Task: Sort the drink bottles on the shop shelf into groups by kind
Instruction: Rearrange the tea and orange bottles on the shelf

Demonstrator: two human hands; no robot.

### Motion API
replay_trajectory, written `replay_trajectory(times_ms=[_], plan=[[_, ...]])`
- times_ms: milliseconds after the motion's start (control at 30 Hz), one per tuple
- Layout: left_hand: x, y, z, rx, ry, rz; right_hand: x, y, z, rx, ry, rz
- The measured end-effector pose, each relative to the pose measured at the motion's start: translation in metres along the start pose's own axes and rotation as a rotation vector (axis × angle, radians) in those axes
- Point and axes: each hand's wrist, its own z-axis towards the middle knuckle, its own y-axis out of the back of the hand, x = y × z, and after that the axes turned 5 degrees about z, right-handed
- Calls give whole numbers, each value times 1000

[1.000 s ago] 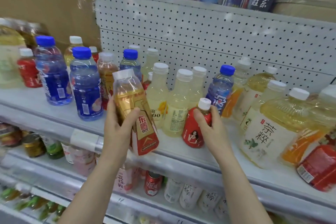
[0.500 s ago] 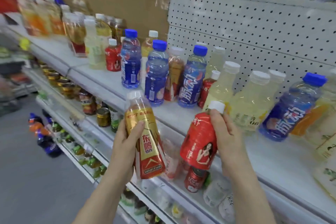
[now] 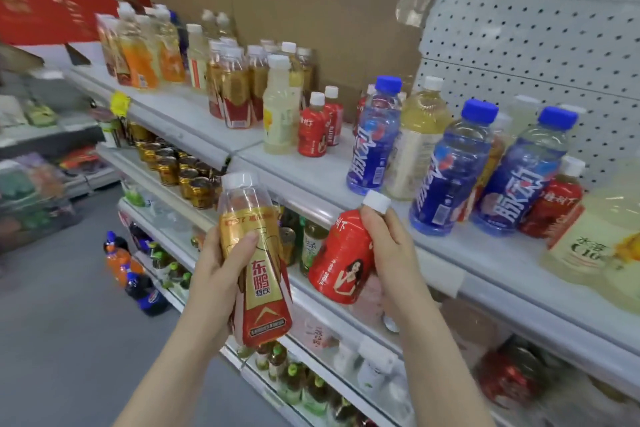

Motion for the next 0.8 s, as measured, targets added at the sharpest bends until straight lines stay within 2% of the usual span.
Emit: replay_trajectory(times_ms=[100,267,400,633,800], plan=[[-8,20,28,17,2,-9,4,-31,30,-46,47,-48],[-13,33,85,65,-24,-3,20,-58,96,-113,239,-157],[-18,39,137,80,-21,10,20,-75,148,-187,384,-399],[-38,51,209,75,-58,26,0,-95,220,-343,356,-664],[-37,69,243,124,-48,13,-2,-101,248,-511,352,-671]])
